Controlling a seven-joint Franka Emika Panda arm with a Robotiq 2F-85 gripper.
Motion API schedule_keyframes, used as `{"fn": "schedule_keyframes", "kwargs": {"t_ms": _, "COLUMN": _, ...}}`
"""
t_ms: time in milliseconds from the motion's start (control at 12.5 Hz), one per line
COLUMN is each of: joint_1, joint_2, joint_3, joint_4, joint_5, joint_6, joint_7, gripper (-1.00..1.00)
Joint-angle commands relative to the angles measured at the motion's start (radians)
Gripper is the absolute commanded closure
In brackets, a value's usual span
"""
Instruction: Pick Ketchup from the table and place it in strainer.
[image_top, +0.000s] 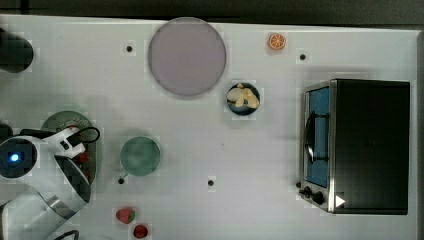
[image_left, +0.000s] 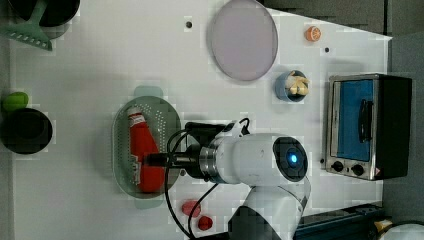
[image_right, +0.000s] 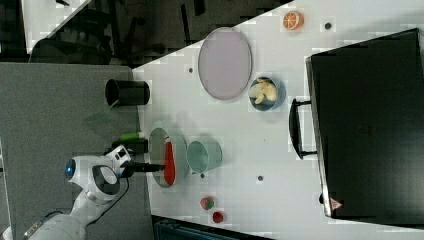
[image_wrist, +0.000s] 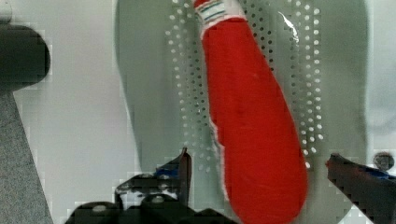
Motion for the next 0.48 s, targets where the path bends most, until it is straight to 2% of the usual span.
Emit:
{"fn": "schedule_keyframes", "kwargs": {"t_ms": 80, "joint_1": -0.046, "joint_2": -0.114, "joint_3": 0.0, "joint_4": 0.036, "joint_5": -0.007, "joint_6": 0.013, "joint_7": 0.068, "gripper": -1.0}}
{"fn": "schedule_keyframes", "kwargs": {"t_ms": 320, "joint_1": -0.131, "joint_2": -0.235, "joint_3": -0.018, "joint_4": 0.044, "joint_5": 0.009, "joint_6": -0.003, "joint_7": 0.068, "gripper": -1.0}}
{"fn": "schedule_keyframes", "kwargs": {"t_ms": 480, "joint_1": -0.191, "joint_2": -0.322, "joint_3": -0.062, "joint_4": 0.064, "joint_5": 0.009, "joint_6": -0.091, "joint_7": 0.068, "gripper": -1.0}}
